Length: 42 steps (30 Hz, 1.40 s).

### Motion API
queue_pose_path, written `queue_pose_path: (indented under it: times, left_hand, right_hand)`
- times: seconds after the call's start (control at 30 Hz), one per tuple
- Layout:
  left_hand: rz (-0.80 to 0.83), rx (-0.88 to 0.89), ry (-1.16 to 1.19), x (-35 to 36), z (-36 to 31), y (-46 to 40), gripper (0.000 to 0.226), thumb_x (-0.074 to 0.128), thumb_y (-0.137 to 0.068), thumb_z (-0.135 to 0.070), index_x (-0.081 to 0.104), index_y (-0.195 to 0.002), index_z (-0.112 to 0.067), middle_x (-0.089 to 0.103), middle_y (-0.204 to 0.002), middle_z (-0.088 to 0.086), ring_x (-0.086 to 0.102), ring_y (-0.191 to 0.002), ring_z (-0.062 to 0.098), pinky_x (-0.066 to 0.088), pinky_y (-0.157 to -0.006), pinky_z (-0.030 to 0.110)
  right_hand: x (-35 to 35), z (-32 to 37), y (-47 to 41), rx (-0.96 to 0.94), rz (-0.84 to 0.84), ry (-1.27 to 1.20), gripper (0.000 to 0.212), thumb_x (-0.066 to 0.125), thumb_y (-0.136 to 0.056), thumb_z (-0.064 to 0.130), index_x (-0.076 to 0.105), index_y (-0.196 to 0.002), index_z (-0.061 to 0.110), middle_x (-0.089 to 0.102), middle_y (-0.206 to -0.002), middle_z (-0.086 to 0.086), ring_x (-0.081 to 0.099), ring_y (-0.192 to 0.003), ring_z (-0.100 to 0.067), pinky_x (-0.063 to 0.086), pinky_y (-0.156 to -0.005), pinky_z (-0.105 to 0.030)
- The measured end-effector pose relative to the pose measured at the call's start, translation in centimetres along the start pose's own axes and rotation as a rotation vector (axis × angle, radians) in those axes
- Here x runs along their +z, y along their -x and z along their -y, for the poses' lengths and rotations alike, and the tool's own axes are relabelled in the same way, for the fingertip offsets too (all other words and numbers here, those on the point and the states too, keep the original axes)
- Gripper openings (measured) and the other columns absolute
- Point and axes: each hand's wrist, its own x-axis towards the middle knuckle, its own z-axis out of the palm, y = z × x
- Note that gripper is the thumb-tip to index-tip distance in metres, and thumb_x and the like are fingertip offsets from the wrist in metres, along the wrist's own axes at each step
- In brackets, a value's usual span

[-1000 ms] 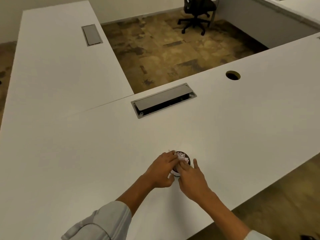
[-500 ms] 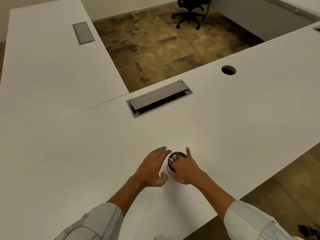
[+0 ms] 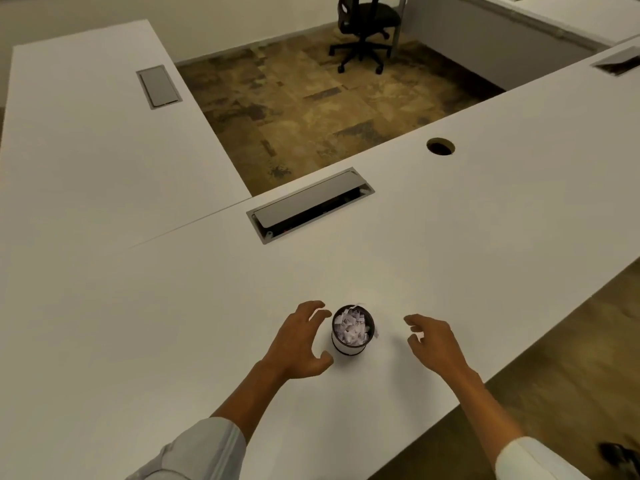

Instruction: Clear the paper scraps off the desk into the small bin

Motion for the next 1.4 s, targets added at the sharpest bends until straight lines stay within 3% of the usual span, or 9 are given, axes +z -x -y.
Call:
queue_pose_path:
  times: [0.1,0.2,0.43,0.57,0.73,0.87,1.07,1.3,1.4]
  left_hand:
    - [0.051,-0.023,-0.016,0.6,-0.5,-0.3,0.082,0.065,-0.066,-0.047,0.035,-0.139,-0.022,0.033,-0.148,0.002,0.032,-0.137,0.017,0.038,-0.105,0.033]
    - [0.082,-0.046,-0.020,1.3,-1.2,-0.6,0.090,0.067,-0.067,-0.050,0.030,-0.143,-0.017,0.032,-0.149,0.003,0.028,-0.139,0.019,0.036,-0.107,0.033]
    - [0.059,-0.053,-0.007,1.9,-1.2,-0.9,0.088,0.066,-0.069,-0.053,0.029,-0.141,-0.018,0.037,-0.145,-0.001,0.033,-0.134,0.016,0.035,-0.101,0.026]
    - [0.083,-0.091,-0.020,1.6,-0.2,-0.3,0.090,0.064,-0.071,-0.053,0.025,-0.144,-0.017,0.032,-0.149,0.001,0.029,-0.138,0.017,0.036,-0.106,0.032]
    - [0.097,-0.115,-0.023,1.1,0.3,0.0,0.090,0.066,-0.072,-0.051,0.025,-0.144,-0.016,0.033,-0.149,0.001,0.029,-0.138,0.017,0.037,-0.107,0.034]
    - [0.101,-0.115,-0.024,0.8,-0.1,-0.1,0.090,0.066,-0.073,-0.050,0.024,-0.145,-0.016,0.032,-0.150,0.002,0.028,-0.139,0.017,0.037,-0.108,0.035]
    - [0.083,-0.110,-0.030,0.4,-0.6,0.3,0.090,0.066,-0.074,-0.051,0.024,-0.145,-0.016,0.032,-0.150,0.003,0.029,-0.138,0.019,0.038,-0.108,0.038]
    - [0.044,-0.170,0.020,-1.0,0.4,3.0,0.091,0.067,-0.073,-0.051,0.024,-0.145,-0.015,0.032,-0.150,0.004,0.028,-0.139,0.019,0.037,-0.110,0.036]
    - [0.022,-0.188,0.044,-1.2,1.4,4.1,0.091,0.067,-0.073,-0.051,0.024,-0.145,-0.015,0.031,-0.150,0.003,0.028,-0.139,0.019,0.037,-0.110,0.037]
  right_hand:
    - [2.8,0.3,-1.4,-0.067,0.156,0.169,0.054,0.056,-0.090,0.015,0.042,-0.143,0.015,0.047,-0.146,-0.004,0.044,-0.133,-0.021,0.040,-0.107,-0.034]
    - [5.0,1.7,-2.6,-0.152,0.246,0.288,0.061,0.055,-0.091,0.017,0.031,-0.148,0.016,0.035,-0.153,-0.002,0.033,-0.136,-0.025,0.045,-0.103,-0.039]
    - [7.4,1.9,-2.6,-0.175,0.147,0.400,0.026,0.045,-0.095,0.011,0.064,-0.113,0.011,0.055,-0.120,-0.005,0.048,-0.113,-0.023,0.049,-0.079,-0.035]
    - [7.0,-0.1,-1.5,-0.065,0.048,0.255,0.030,0.048,-0.088,0.002,0.072,-0.104,0.011,0.066,-0.106,-0.007,0.060,-0.100,-0.024,0.049,-0.078,-0.031]
    - [4.4,0.5,-0.4,0.225,-0.154,-0.358,0.007,0.074,-0.081,0.010,0.079,-0.085,0.012,0.077,-0.086,-0.004,0.070,-0.080,-0.017,0.055,-0.081,-0.028]
    - [2.4,4.6,-0.1,0.156,-0.158,-0.606,0.006,0.078,-0.078,0.019,0.076,-0.079,0.025,0.075,-0.073,0.012,0.072,-0.072,-0.004,0.053,-0.071,-0.014]
    - [2.6,9.9,0.2,-0.077,-0.116,-0.427,0.005,0.072,-0.082,0.014,0.073,-0.083,0.019,0.074,-0.079,0.010,0.069,-0.076,-0.001,0.053,-0.072,-0.012]
    - [3.0,10.7,0.2,-0.074,-0.159,-0.317,0.018,0.061,-0.089,0.009,0.068,-0.105,0.015,0.071,-0.093,0.005,0.067,-0.085,-0.005,0.040,-0.070,0.004]
    - [2.2,11.1,0.1,-0.063,-0.217,-0.322,0.020,0.060,-0.090,0.008,0.068,-0.107,0.011,0.073,-0.099,0.000,0.067,-0.088,-0.010,0.047,-0.080,-0.011]
